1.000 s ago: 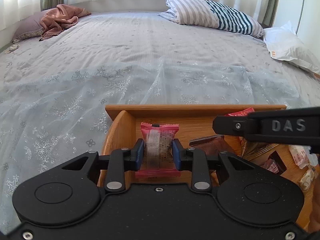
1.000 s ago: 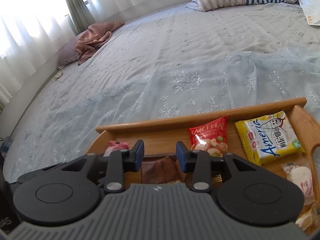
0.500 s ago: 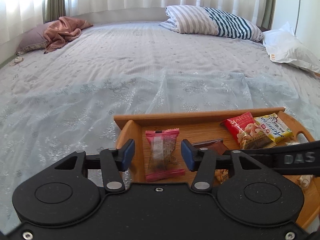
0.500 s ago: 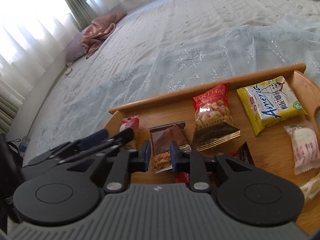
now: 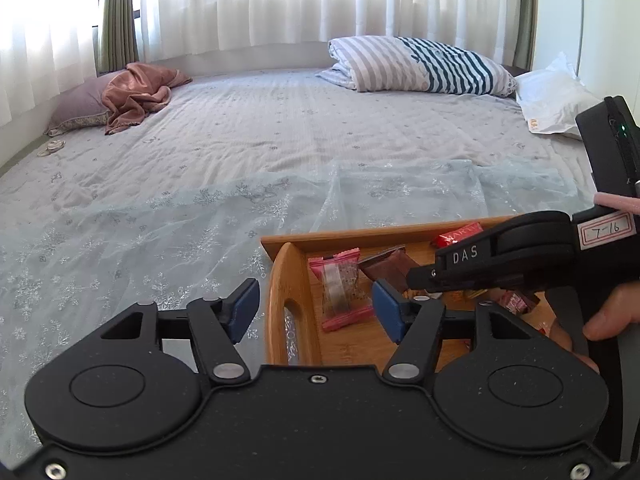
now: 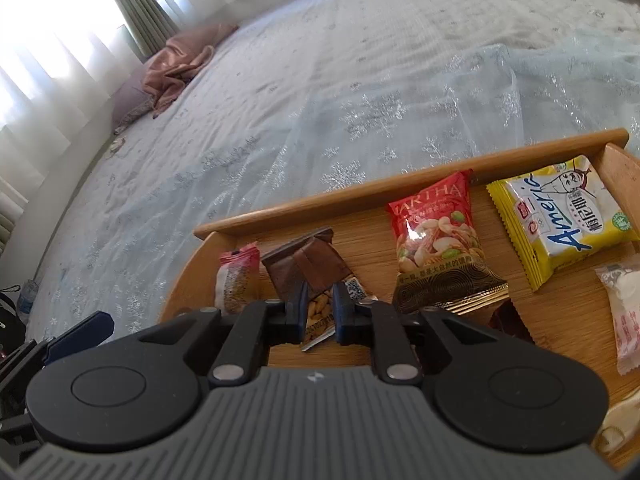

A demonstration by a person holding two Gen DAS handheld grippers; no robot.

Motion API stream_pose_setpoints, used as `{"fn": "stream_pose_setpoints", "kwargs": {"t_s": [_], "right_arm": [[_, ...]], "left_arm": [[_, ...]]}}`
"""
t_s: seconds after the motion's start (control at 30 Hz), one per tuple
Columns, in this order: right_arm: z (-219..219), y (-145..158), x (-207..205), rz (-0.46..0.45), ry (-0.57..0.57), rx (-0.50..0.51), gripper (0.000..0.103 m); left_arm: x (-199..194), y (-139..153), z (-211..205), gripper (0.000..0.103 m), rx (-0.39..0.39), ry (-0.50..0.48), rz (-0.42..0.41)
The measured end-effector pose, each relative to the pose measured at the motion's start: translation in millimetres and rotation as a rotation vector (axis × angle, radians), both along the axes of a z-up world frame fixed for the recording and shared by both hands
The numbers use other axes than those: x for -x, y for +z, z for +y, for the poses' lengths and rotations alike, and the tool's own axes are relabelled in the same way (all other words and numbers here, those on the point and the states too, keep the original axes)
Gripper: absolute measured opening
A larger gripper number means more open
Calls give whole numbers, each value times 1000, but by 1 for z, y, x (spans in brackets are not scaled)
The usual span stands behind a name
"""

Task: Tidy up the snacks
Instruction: 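Lower pink pack onto tray with left tool while right tool releases brown pack, then withdraw both open tools from the tray, then move left tool toward red wafer pack while right tool approaches gold pack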

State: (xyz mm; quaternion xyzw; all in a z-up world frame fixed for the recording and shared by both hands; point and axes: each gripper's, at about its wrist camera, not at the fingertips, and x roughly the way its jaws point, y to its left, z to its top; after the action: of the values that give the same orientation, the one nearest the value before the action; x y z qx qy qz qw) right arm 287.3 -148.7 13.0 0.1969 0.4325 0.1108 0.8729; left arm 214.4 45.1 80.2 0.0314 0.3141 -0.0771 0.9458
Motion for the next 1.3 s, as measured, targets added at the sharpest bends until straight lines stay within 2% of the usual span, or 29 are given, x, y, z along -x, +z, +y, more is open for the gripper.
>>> {"fn": "stream_pose_setpoints", "kwargs": {"t_s": [0.13, 0.17, 0.27, 0.33, 0.6, 0.8, 0.93, 1.07, 1.3], "right_arm": [[2, 13, 26, -92, 38, 63, 25], [2, 16, 33, -115, 49, 80, 29], [-1, 25, 58, -181, 82, 114, 49], [-5, 29, 75, -216, 102, 127, 50], [-20, 31, 144, -326, 141, 172, 68], [-19, 17, 184, -379, 155, 254, 77], [-16, 5, 207, -407, 180, 283, 82], [-9, -5, 222, -425, 206, 320, 86], [2, -17, 238, -476, 242, 391, 91]], "left_arm": [[21, 3, 3, 66, 11, -4, -7], [27, 4, 3, 68, 17, -8, -8], [47, 5, 3, 74, 33, -22, -15], [62, 6, 4, 77, 36, -31, -22], [113, 1, 9, 84, 43, -32, -17], [143, -11, 8, 90, 22, -32, -18], [151, -22, 8, 92, 46, -30, 15], [158, -32, 9, 96, 73, -39, 28], [161, -45, 8, 97, 72, -19, 54]]}}
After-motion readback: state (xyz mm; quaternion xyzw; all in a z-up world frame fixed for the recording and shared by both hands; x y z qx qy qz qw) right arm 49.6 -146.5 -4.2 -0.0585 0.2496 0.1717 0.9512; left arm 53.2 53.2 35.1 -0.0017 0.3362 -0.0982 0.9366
